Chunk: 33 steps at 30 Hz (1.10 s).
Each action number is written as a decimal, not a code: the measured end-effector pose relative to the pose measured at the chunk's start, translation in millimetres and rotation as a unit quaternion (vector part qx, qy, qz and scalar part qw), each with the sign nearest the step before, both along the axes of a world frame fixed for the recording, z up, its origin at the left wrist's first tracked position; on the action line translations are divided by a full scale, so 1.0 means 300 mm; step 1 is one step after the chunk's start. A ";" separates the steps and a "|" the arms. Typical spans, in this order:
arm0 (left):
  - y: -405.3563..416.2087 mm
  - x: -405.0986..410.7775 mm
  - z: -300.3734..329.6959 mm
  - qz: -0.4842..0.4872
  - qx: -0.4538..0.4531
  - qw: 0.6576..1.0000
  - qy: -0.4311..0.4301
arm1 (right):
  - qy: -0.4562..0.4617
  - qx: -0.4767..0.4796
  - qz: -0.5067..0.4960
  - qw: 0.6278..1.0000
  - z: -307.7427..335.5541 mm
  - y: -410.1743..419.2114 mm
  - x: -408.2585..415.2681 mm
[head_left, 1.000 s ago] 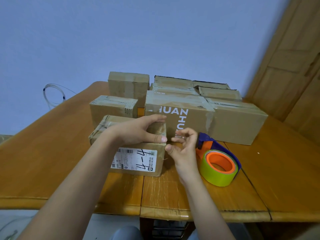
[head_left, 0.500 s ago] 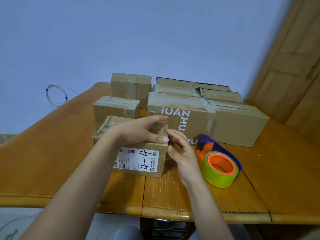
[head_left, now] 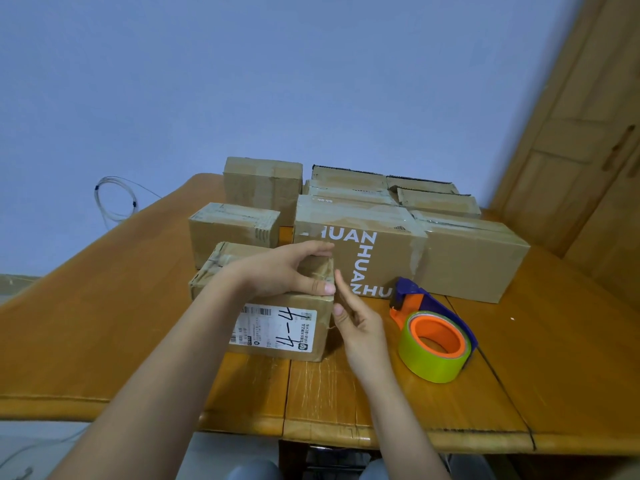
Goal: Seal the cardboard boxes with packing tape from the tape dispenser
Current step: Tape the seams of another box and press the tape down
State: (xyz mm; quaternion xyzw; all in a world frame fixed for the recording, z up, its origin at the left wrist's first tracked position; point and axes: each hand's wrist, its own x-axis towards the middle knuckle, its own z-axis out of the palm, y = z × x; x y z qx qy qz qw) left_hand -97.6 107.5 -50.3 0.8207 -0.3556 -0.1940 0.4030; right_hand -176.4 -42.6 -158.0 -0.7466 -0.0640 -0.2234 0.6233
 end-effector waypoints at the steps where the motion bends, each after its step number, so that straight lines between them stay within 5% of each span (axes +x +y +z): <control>1: 0.000 0.000 0.000 -0.002 0.000 1.000 0.000 | 0.002 0.001 -0.002 1.000 0.000 -0.001 0.000; 9: 0.005 -0.021 0.023 0.000 0.032 0.999 -0.015 | 0.016 -0.013 -0.035 0.999 0.022 0.008 -0.025; 17: 0.008 -0.042 0.047 -0.023 0.068 0.996 -0.043 | -0.078 -0.189 -0.179 0.962 0.275 -0.212 -0.056; 21: -0.002 -0.052 0.041 -0.056 0.056 0.997 -0.022 | 0.112 -0.335 -0.226 0.908 0.310 -0.368 -0.043; 25: -0.026 -0.064 0.039 -0.093 0.033 0.995 -0.030 | 0.365 -0.389 -0.095 0.840 0.270 -0.443 -0.064; 33: -0.142 -0.084 0.068 -0.215 -0.012 0.975 0.054 | 0.396 -0.421 -0.114 0.808 0.225 -0.478 -0.071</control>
